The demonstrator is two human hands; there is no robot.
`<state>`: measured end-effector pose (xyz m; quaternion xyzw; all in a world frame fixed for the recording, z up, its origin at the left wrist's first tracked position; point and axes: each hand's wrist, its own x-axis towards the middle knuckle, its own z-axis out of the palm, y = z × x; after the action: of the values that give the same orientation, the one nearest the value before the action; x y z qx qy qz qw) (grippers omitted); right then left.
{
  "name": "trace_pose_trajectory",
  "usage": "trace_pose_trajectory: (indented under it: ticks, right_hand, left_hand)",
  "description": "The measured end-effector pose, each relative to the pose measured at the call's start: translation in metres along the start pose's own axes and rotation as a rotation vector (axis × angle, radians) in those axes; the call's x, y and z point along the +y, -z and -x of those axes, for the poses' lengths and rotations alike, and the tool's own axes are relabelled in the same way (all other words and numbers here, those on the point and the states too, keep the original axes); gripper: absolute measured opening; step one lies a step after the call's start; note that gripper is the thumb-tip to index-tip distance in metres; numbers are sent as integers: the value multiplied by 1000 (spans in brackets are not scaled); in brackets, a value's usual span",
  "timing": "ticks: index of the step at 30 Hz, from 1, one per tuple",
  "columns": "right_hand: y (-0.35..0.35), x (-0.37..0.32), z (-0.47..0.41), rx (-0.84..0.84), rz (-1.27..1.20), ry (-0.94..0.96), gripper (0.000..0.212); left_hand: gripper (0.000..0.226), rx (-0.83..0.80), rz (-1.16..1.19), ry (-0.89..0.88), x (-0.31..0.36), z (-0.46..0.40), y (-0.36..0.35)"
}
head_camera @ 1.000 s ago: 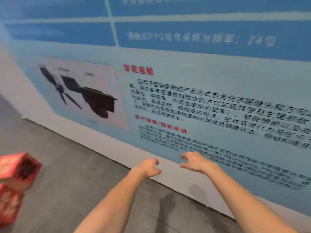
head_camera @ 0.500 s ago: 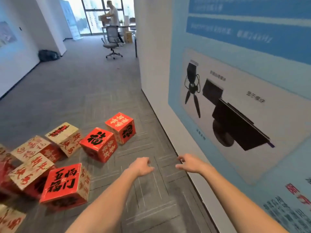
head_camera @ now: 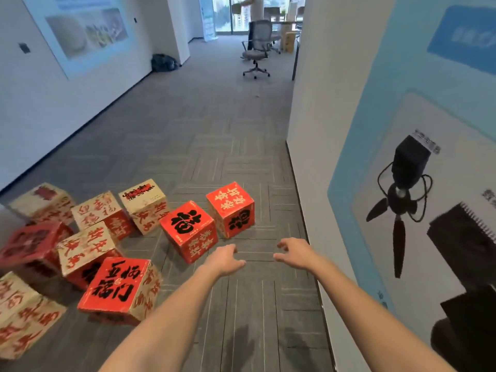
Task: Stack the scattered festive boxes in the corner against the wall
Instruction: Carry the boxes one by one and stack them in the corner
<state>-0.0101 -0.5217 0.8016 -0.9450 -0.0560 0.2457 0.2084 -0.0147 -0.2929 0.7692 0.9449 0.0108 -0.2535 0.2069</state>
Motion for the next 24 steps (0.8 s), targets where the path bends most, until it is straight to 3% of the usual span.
trace_pose_trajectory:
  ticks: [10,24]
  right_hand:
    - [85,33,-187,-112,29,80,55]
    - [116,4,-541,-213,134,-21,57]
  left_hand:
    - [62,-4,164,180,43,-148,42]
    - [54,-69,373,288,-54,-469,114]
